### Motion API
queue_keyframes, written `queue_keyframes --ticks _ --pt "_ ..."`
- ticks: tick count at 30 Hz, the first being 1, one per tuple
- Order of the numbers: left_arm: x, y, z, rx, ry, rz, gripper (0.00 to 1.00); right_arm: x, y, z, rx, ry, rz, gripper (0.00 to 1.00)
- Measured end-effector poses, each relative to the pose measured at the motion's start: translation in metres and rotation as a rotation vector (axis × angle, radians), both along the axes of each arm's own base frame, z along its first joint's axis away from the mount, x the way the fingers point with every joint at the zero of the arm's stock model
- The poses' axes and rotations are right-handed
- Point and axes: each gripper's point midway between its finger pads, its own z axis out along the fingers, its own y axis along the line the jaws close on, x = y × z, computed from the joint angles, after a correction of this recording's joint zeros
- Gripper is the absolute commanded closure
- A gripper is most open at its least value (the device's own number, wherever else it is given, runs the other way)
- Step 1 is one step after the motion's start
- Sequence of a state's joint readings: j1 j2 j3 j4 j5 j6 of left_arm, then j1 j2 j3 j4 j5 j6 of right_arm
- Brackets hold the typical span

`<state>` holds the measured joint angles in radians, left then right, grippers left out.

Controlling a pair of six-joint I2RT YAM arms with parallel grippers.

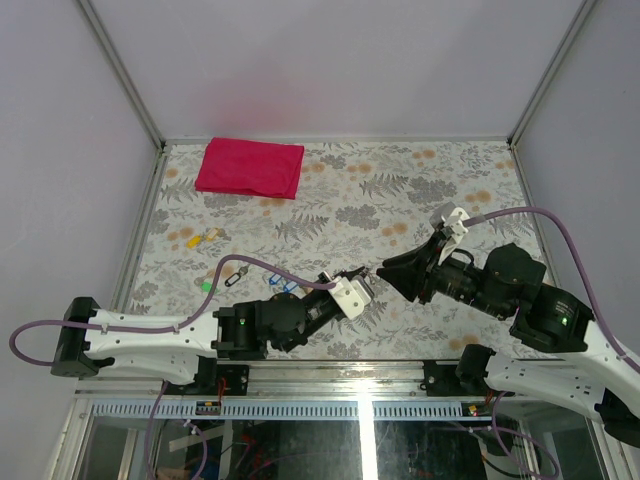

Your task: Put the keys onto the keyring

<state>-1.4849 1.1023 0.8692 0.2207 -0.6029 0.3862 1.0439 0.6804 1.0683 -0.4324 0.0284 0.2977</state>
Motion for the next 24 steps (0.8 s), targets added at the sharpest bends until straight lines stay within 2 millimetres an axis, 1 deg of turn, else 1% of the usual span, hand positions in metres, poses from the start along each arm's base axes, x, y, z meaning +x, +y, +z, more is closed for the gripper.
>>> queue_keyframes --ticks 3,18,24 --pt "0.001 0.001 0.0 0.0 0.0 0.006 1.0 -0.003 0.002 0.0 0.005 0.012 0.017 0.67" --pt "0.001 0.001 0.0 0.0 0.0 0.01 1.0 0.0 0.011 -0.011 -0.019 0.06 0.015 0.82" --pt "0.002 0.002 0.0 0.0 -0.001 0.014 1.0 0.0 0.012 -0.014 -0.026 0.068 0.015 0.8"
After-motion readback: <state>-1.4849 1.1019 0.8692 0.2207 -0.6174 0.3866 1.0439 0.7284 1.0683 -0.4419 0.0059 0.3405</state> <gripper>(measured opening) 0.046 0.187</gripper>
